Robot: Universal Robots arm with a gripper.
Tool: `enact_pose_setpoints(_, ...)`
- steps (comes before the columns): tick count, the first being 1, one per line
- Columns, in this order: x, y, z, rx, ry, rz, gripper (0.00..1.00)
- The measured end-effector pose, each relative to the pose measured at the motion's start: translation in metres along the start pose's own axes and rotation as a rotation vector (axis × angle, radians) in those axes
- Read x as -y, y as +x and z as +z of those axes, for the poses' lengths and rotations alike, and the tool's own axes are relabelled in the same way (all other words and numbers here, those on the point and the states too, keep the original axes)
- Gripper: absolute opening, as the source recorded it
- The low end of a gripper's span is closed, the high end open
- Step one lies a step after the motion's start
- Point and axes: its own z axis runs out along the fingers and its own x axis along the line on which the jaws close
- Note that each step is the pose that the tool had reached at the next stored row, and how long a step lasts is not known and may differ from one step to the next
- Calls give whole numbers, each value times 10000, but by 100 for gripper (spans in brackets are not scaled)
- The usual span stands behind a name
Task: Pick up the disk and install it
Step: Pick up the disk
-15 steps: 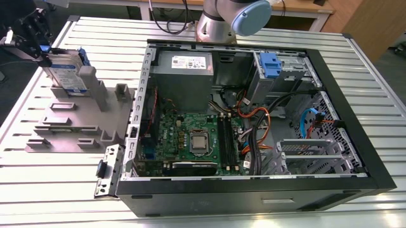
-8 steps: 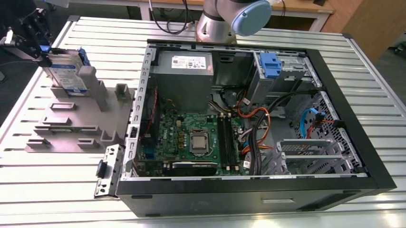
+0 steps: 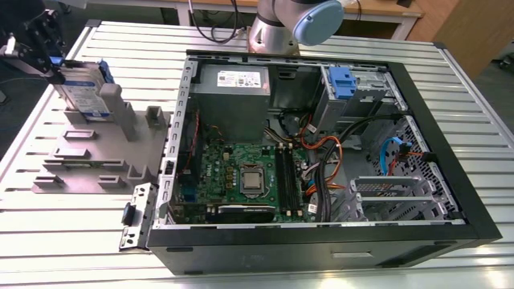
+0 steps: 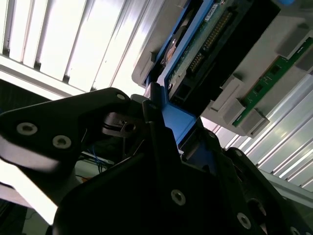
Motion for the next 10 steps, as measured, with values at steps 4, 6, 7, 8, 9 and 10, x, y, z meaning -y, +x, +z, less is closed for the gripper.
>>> enact_pose_setpoints(4,0,0,-26,0,1,0,36)
enact_pose_setpoints(6,0,0,-45,0,0,0,36)
enact_pose_setpoints(7,0,0,-53,0,1,0,36)
enact_pose_setpoints(8,0,0,-61,0,1,0,36)
enact_pose_setpoints(9,0,0,-68,0,0,0,36)
enact_pose_setpoints(10,0,0,-74,-1,0,0,36)
